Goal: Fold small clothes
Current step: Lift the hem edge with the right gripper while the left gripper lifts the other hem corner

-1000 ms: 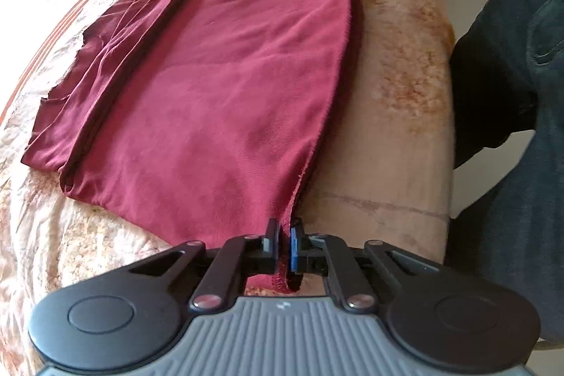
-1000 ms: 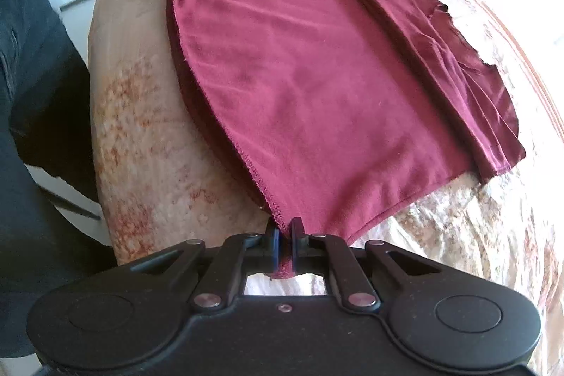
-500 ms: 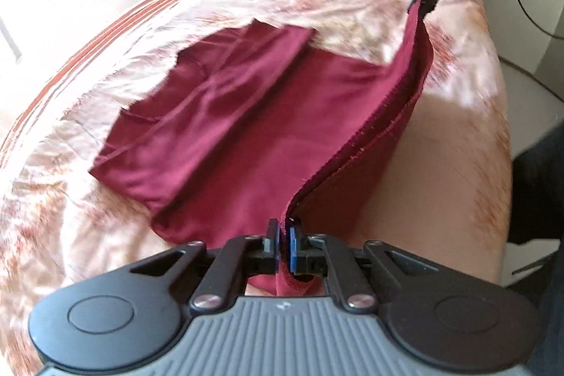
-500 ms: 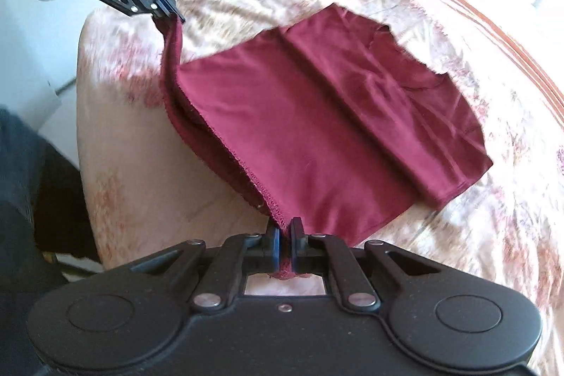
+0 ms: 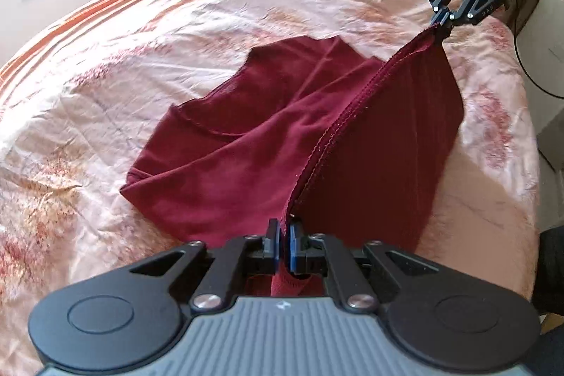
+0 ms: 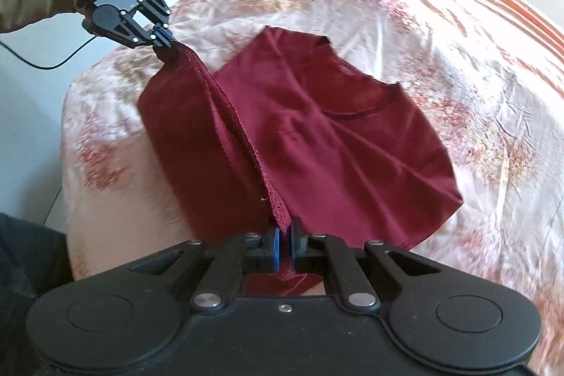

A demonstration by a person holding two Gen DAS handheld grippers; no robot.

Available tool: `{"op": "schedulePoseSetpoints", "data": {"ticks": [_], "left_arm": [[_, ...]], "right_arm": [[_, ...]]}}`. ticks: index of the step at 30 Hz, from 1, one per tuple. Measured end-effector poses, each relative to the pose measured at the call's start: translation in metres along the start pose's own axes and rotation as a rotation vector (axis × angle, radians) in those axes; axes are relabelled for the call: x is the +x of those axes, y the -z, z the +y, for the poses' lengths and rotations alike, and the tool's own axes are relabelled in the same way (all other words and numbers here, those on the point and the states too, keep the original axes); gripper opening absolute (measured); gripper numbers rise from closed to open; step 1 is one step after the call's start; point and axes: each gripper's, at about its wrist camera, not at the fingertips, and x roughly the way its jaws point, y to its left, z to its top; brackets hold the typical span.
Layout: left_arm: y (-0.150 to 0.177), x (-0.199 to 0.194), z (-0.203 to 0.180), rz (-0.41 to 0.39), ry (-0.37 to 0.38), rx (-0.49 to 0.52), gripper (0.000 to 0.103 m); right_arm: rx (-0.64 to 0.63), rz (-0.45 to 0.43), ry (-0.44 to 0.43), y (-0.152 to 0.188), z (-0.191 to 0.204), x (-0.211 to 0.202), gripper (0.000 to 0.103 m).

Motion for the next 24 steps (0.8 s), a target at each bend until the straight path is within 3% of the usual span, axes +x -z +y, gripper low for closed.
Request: {"op": "schedulePoseSetpoints", "data": {"ticks": [13, 24], "left_arm": [[-0.037, 0.065, 0.108, -0.010, -0.065, -0.045, 0.005], [-0.056, 0.094, 0.136, 0.008, -0.095, -0.058, 0.005]], "right_arm": [[0.046, 0.042, 0.001, -0.059, -0.121, 0.072, 0.005], [0.061, 0.072, 0.020, -0.079, -0.167, 0.101, 0.005]]}}
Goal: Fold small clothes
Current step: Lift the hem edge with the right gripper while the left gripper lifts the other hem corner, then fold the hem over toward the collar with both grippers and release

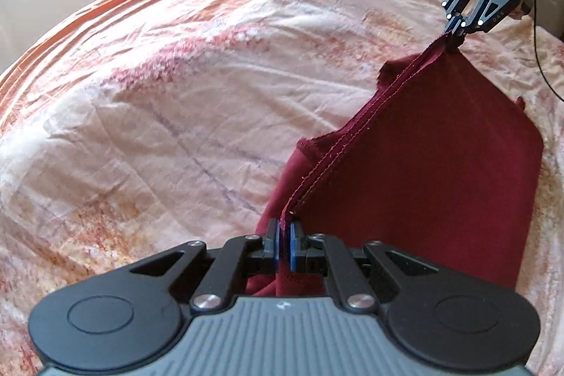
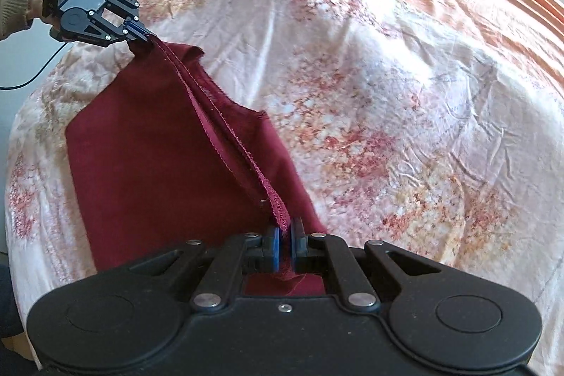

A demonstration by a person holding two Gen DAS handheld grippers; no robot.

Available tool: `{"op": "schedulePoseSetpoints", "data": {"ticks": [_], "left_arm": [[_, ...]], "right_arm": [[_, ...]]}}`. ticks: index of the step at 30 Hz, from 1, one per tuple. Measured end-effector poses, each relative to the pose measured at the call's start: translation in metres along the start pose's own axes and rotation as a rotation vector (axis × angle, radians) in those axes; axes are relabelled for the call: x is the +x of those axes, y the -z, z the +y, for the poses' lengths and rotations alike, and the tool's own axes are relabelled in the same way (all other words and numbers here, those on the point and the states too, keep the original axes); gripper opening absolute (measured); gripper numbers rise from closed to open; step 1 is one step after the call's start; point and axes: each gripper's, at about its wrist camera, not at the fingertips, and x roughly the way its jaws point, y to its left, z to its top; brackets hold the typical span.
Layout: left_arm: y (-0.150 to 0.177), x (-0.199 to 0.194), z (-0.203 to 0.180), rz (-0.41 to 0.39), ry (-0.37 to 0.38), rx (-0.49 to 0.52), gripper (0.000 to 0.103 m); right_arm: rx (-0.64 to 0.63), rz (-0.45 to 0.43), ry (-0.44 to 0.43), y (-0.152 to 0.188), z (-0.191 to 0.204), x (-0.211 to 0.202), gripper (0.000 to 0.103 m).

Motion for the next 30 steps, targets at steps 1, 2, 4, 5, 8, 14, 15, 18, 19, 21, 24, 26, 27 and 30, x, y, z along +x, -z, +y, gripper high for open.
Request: {"op": "schedulePoseSetpoints", "data": {"ticks": [1, 2, 4, 5, 8, 14, 15, 18, 19, 21, 24, 26, 27, 30], "left_arm": [[0.001, 0.005, 0.000, 0.007, -0.006, 0.000, 0.005], [0.002, 0.009, 0.000, 0.013, -0.014, -0.001, 0.005], [0.003, 0.014, 0.001, 0.014, -0.023, -0.014, 0.005], [0.004, 0.016, 0.001, 0.013, -0.030, -0.019, 0.007], [0.006, 0.019, 0.000, 0.006, -0.057, -0.037, 0.015], [0.004, 0.018, 0.002, -0.030, -0.043, -0.086, 0.015], [0.004, 0.019, 0.003, -0.029, -0.043, -0.087, 0.015], [0.004, 0.018, 0.002, -0.040, -0.044, -0.095, 0.015], [0.004, 0.016, 0.002, -0.053, -0.040, -0.102, 0.015], [0.005, 0.016, 0.003, -0.067, -0.046, -0.127, 0.015], [0.009, 0.021, 0.002, -0.080, -0.125, -0.172, 0.040], [0.014, 0.012, 0.001, -0.125, -0.171, -0.216, 0.056], [0.019, 0.004, 0.002, -0.154, -0.180, -0.245, 0.059], [0.041, -0.023, 0.004, -0.225, -0.240, -0.343, 0.066]], "right_arm": [[0.004, 0.004, 0.002, 0.000, -0.002, 0.005, 0.005], [0.012, 0.006, 0.002, 0.000, -0.003, 0.009, 0.005], [0.026, 0.004, 0.004, 0.002, -0.008, 0.017, 0.006], [0.034, 0.004, 0.007, 0.003, -0.009, 0.019, 0.006], [0.060, -0.001, 0.014, 0.007, -0.014, 0.025, 0.007], [0.116, -0.049, 0.011, 0.017, -0.021, 0.019, 0.007], [0.119, -0.054, 0.007, 0.018, -0.021, 0.017, 0.007], [0.137, -0.073, -0.001, 0.020, -0.023, 0.012, 0.007], [0.144, -0.080, 0.002, 0.021, -0.024, 0.010, 0.007], [0.153, -0.090, 0.012, 0.022, -0.026, 0.008, 0.008], [0.165, -0.067, 0.147, 0.027, -0.026, 0.017, 0.054], [0.202, -0.099, 0.147, 0.032, -0.027, 0.014, 0.058], [0.226, -0.128, 0.161, 0.037, -0.026, 0.009, 0.060], [0.324, -0.262, 0.161, 0.061, -0.015, -0.017, 0.060]]}}
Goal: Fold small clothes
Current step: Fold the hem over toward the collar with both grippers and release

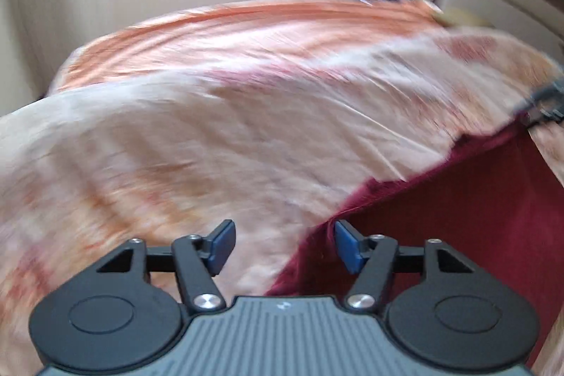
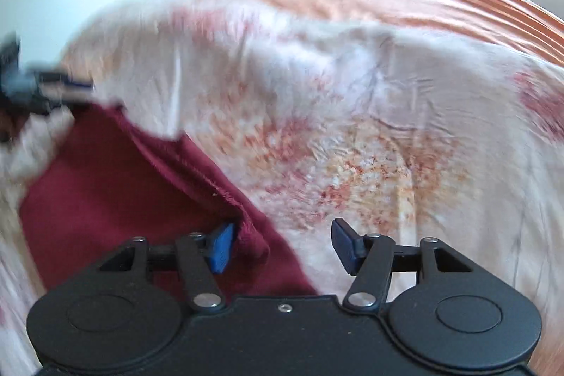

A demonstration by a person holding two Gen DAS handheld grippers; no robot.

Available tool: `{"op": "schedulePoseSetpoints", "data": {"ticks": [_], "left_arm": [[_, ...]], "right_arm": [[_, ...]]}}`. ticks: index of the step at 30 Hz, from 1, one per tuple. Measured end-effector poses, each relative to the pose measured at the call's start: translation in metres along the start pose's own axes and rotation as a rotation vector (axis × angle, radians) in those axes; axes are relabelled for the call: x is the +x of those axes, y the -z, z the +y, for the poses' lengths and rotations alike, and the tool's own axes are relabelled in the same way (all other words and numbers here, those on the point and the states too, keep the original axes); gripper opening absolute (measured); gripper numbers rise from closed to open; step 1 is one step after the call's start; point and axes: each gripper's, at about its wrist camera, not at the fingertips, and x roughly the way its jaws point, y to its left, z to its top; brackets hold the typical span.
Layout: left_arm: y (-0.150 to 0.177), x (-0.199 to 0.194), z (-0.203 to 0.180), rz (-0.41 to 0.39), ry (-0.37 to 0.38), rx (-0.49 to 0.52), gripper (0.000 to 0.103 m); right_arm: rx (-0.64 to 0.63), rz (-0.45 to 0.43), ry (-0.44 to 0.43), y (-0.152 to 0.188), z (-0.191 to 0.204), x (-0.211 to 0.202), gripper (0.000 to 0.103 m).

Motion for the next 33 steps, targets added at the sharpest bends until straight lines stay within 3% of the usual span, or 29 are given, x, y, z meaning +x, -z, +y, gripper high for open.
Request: {"op": "schedulePoseSetpoints", "data": {"ticks": [4, 8, 13, 16, 18, 19, 21, 22, 24, 26, 29, 33], "left_arm": [[0.036, -0.031, 0.013, 0.008, -0.082, -0.090, 0.066], [0.063, -0.050, 0.002, 0.027, 0.026, -0.096, 0.066], [0.045, -0.018, -0.027, 0.067, 0.155, -0.036, 0.066], [0.023, 0.014, -0.032, 0.072, 0.168, -0.073, 0.067], [0.008, 0.031, -0.023, 0.068, 0.062, -0.117, 0.065], [0.000, 0.035, -0.012, 0.052, -0.036, -0.171, 0.066], [-0.003, 0.030, 0.011, 0.010, -0.121, -0.326, 0.066], [0.002, 0.020, 0.022, -0.032, -0.105, -0.410, 0.067], [0.018, -0.002, 0.028, -0.075, -0.039, -0.474, 0.071], [0.044, -0.025, 0.019, -0.071, 0.006, -0.433, 0.076], [0.088, -0.055, -0.010, 0.000, 0.059, -0.304, 0.077], [0.135, -0.075, -0.052, 0.113, 0.096, -0.133, 0.082]], "right_arm": [[0.106, -0.122, 0.060, 0.048, 0.017, -0.045, 0.067], [0.193, -0.164, -0.025, 0.085, 0.038, -0.059, 0.067], [0.246, -0.181, -0.205, 0.056, 0.054, -0.014, 0.068], [0.262, -0.134, -0.276, 0.024, 0.047, 0.023, 0.068], [0.275, -0.146, -0.178, 0.007, 0.034, 0.033, 0.064], [0.312, -0.188, -0.101, 0.001, 0.022, 0.029, 0.062], [0.399, -0.293, -0.019, 0.001, 0.004, 0.010, 0.064], [0.431, -0.329, 0.001, 0.004, 0.000, -0.002, 0.066], [0.418, -0.355, -0.021, 0.015, 0.004, -0.023, 0.070], [0.388, -0.334, -0.061, 0.040, 0.021, -0.042, 0.072], [0.376, -0.272, -0.126, 0.088, 0.054, -0.058, 0.072], [0.334, -0.175, -0.104, 0.154, 0.100, -0.067, 0.073]]}}
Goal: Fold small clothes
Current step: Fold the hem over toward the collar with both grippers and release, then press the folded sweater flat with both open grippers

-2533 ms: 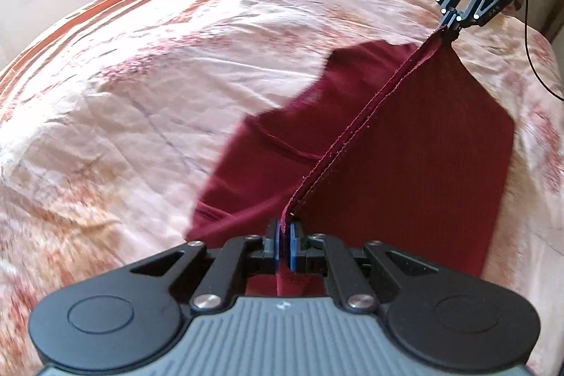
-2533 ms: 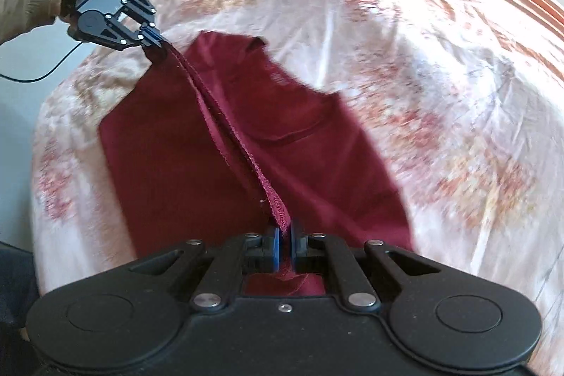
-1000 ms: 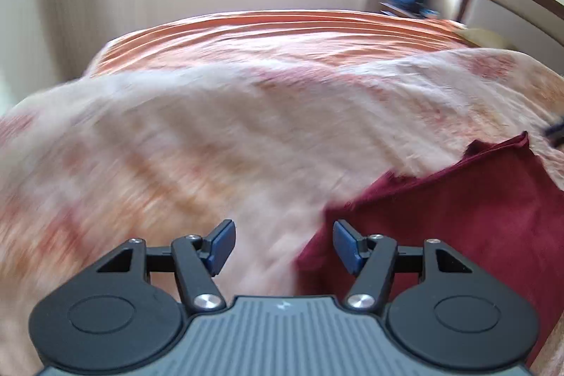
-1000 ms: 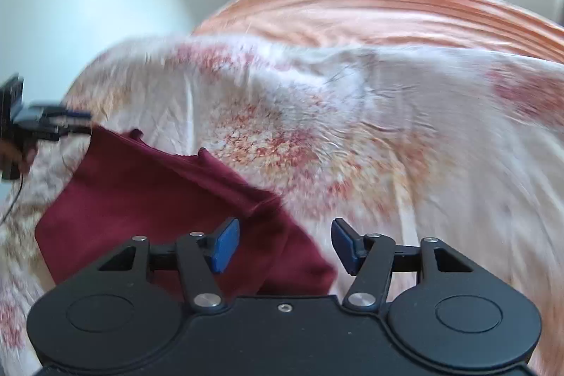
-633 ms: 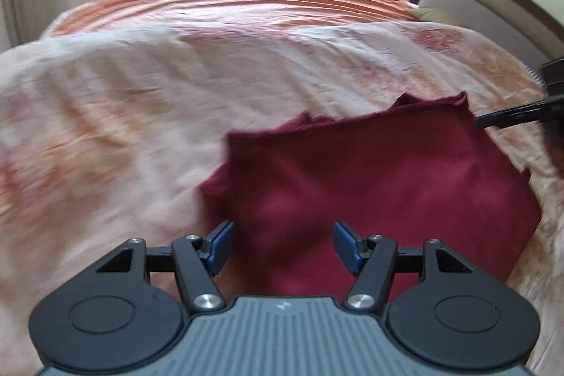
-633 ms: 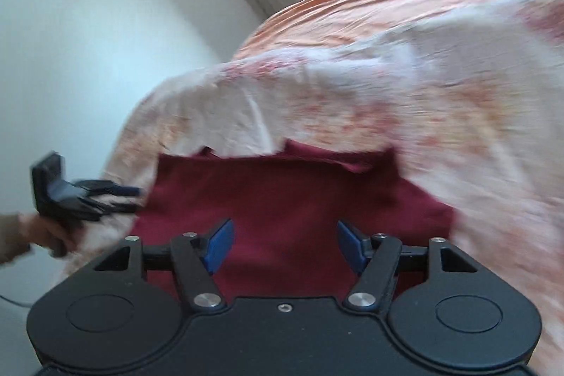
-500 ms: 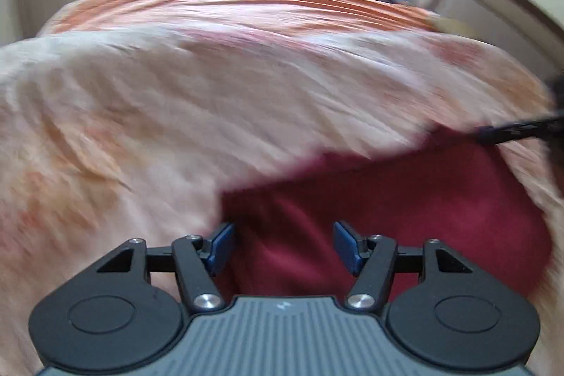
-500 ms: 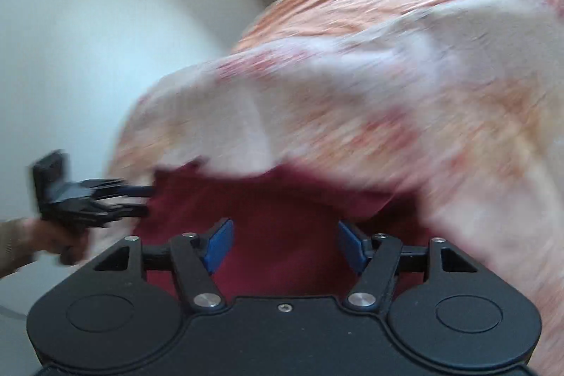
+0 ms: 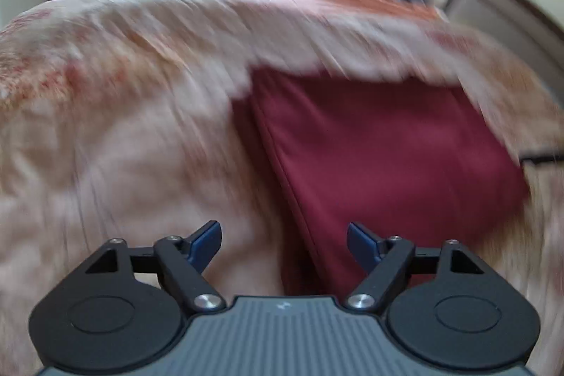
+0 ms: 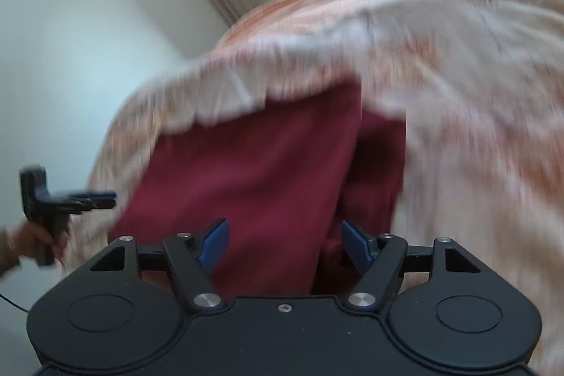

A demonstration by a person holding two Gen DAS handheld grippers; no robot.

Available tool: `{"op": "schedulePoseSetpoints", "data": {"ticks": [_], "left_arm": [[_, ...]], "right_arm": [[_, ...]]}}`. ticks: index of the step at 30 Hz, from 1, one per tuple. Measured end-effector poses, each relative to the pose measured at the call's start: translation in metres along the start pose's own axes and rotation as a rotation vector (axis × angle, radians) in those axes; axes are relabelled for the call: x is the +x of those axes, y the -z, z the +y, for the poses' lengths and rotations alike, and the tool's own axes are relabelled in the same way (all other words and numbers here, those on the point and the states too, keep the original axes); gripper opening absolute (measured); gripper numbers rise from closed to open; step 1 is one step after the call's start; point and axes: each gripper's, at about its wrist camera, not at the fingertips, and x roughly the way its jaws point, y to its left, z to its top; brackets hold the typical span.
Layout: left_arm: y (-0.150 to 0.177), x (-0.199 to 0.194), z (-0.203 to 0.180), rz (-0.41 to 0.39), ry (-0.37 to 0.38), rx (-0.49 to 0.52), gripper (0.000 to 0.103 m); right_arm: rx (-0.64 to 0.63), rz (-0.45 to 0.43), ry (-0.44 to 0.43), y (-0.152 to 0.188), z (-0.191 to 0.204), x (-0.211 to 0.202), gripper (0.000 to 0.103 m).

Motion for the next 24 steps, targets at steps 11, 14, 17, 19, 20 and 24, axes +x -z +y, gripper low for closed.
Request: {"op": "schedulePoseSetpoints", "data": {"ticks": [11, 14, 17, 19, 20, 24], "left_arm": [[0.014, 0.009, -0.010, 0.061, 0.108, -0.082, 0.084], [0.013, 0.017, -0.013, 0.077, 0.099, -0.075, 0.084], [0.013, 0.018, -0.015, 0.090, 0.089, -0.060, 0.084], [0.013, 0.019, -0.016, 0.096, 0.087, -0.057, 0.084], [0.013, 0.019, -0.016, 0.099, 0.084, -0.055, 0.084], [0.017, 0.018, -0.014, 0.107, 0.085, -0.058, 0.084]], "right_arm": [[-0.016, 0.068, -0.044, 0.030, 0.020, 0.010, 0.062], [0.003, 0.070, -0.043, 0.030, 0.019, 0.012, 0.062], [0.046, 0.072, -0.058, 0.031, 0.010, 0.014, 0.062], [0.055, 0.073, -0.065, 0.032, 0.006, 0.014, 0.062], [0.061, 0.076, -0.068, 0.032, 0.004, 0.015, 0.062], [0.064, 0.104, -0.073, 0.034, 0.003, 0.020, 0.062]]}}
